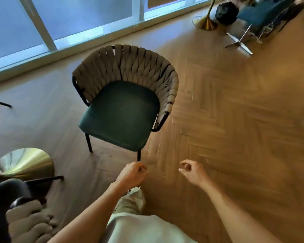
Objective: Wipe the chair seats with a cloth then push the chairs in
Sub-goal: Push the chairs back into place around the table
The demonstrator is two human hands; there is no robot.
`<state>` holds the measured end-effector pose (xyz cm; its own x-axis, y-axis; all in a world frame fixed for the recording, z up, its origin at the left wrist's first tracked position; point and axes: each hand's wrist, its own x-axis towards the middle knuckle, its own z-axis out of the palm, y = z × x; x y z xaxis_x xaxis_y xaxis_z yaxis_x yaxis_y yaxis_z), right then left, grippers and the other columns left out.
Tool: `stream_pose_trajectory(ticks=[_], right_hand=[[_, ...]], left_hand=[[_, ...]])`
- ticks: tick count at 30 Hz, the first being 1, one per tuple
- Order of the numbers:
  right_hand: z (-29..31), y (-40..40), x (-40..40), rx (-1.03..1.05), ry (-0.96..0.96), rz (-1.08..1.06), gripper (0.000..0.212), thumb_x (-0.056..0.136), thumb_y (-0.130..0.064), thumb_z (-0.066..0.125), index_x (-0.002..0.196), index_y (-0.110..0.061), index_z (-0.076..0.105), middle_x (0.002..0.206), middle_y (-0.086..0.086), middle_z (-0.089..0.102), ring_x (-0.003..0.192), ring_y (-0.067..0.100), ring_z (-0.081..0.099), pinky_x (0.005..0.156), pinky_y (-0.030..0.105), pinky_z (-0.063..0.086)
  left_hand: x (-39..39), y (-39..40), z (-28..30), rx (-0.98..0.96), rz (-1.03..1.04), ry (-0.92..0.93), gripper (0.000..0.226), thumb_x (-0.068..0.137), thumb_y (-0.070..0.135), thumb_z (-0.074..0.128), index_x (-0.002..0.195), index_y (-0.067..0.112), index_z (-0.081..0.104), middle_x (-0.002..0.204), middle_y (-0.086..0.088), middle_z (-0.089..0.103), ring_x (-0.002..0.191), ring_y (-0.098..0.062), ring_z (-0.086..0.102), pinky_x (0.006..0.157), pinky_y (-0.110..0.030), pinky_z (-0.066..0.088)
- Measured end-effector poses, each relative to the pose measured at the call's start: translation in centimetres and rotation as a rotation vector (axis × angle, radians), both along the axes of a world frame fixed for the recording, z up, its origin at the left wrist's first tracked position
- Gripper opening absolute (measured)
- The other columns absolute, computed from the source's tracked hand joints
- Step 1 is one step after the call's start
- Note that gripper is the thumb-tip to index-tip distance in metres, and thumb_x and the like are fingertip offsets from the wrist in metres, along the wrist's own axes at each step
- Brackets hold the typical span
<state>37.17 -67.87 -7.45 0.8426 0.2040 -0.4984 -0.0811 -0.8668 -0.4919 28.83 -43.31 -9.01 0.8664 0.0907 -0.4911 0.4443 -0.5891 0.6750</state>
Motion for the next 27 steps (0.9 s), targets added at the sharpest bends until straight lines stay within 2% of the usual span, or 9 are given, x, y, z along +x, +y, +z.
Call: stream_pose_trajectory(ticks=[3, 7, 12, 15, 18, 21, 24, 27], right_hand=[[0.7, 1.0, 5.6, 0.013, -0.002, -0.011, 0.033, 0.085, -0.026, 0.070, 0.116, -0.018, 0.065, 0.094, -0.003, 0.058, 0.089, 0.013, 0.055, 0.079, 0.020, 0.041], [1.2, 2.0, 11.8, 0.012, -0.003, 0.032, 0.038, 0.086, -0.028, 0.068, 0.123, -0.020, 0.061, 0.098, -0.004, 0.057, 0.096, 0.014, 0.056, 0.080, 0.021, 0.040], [1.6, 3.2, 20.2, -0.048, -0.021, 0.179, 0.048, 0.088, -0.029, 0.065, 0.134, -0.029, 0.050, 0.118, 0.000, 0.054, 0.103, 0.014, 0.055, 0.087, 0.030, 0.048], [1.1, 4.0, 26.3, -0.081, -0.020, 0.293, 0.054, 0.090, -0.023, 0.064, 0.139, -0.031, 0.042, 0.135, 0.005, 0.044, 0.115, 0.022, 0.053, 0.091, 0.031, 0.048], [0.6, 4.9, 33.1, -0.128, -0.061, 0.473, 0.063, 0.090, -0.016, 0.060, 0.144, -0.034, 0.033, 0.143, 0.005, 0.034, 0.130, 0.026, 0.041, 0.102, 0.036, 0.044], [0.3, 6.4, 39.9, -0.249, -0.200, 0.740, 0.071, 0.088, -0.009, 0.054, 0.148, -0.033, 0.025, 0.147, 0.005, 0.030, 0.139, 0.025, 0.023, 0.110, 0.040, 0.035], [0.0, 8.1, 45.9, -0.387, -0.288, 1.039, 0.070, 0.091, -0.010, 0.049, 0.150, -0.032, 0.018, 0.156, 0.008, 0.017, 0.146, 0.029, 0.004, 0.117, 0.042, 0.011], [-0.8, 9.8, 50.6, -0.491, -0.286, 1.299, 0.065, 0.098, -0.020, 0.043, 0.152, -0.032, 0.010, 0.160, 0.009, 0.003, 0.146, 0.031, -0.011, 0.117, 0.045, -0.002]], left_hand=[[6.3, 0.5, 0.4, -0.005, -0.080, -0.004, 0.019, 0.093, 0.028, 0.060, 0.110, 0.023, 0.066, 0.102, 0.009, 0.065, 0.082, -0.008, 0.065, 0.072, -0.018, 0.056], [13.7, 0.3, 0.7, -0.008, -0.128, 0.016, 0.026, 0.091, 0.032, 0.060, 0.116, 0.026, 0.062, 0.111, 0.005, 0.062, 0.092, -0.011, 0.063, 0.080, -0.031, 0.057], [21.6, -1.5, 0.7, 0.097, -0.120, 0.018, 0.057, 0.085, 0.036, 0.065, 0.138, 0.029, 0.044, 0.130, 0.002, 0.050, 0.117, -0.020, 0.053, 0.092, -0.034, 0.046], [26.4, -3.0, -0.5, 0.100, -0.017, 0.030, 0.061, 0.084, 0.037, 0.062, 0.139, 0.028, 0.037, 0.126, -0.002, 0.047, 0.115, -0.023, 0.051, 0.092, -0.037, 0.047], [31.2, -4.7, -1.6, 0.101, 0.115, 0.034, 0.059, 0.086, 0.032, 0.060, 0.138, 0.026, 0.033, 0.124, -0.003, 0.045, 0.112, -0.024, 0.050, 0.089, -0.039, 0.048], [35.8, -6.5, -2.3, 0.107, 0.193, 0.088, 0.072, 0.084, 0.019, 0.061, 0.145, 0.029, 0.022, 0.128, -0.006, 0.042, 0.111, -0.025, 0.050, 0.086, -0.038, 0.050], [38.9, -7.7, -2.9, 0.163, 0.226, 0.163, 0.086, 0.086, 0.010, 0.058, 0.152, 0.029, 0.006, 0.134, -0.010, 0.037, 0.110, -0.029, 0.052, 0.078, -0.034, 0.048], [40.5, -8.4, -3.6, 0.195, 0.333, 0.185, 0.085, 0.089, 0.009, 0.053, 0.153, 0.028, 0.000, 0.143, -0.012, 0.034, 0.118, -0.033, 0.049, 0.088, -0.041, 0.047]])
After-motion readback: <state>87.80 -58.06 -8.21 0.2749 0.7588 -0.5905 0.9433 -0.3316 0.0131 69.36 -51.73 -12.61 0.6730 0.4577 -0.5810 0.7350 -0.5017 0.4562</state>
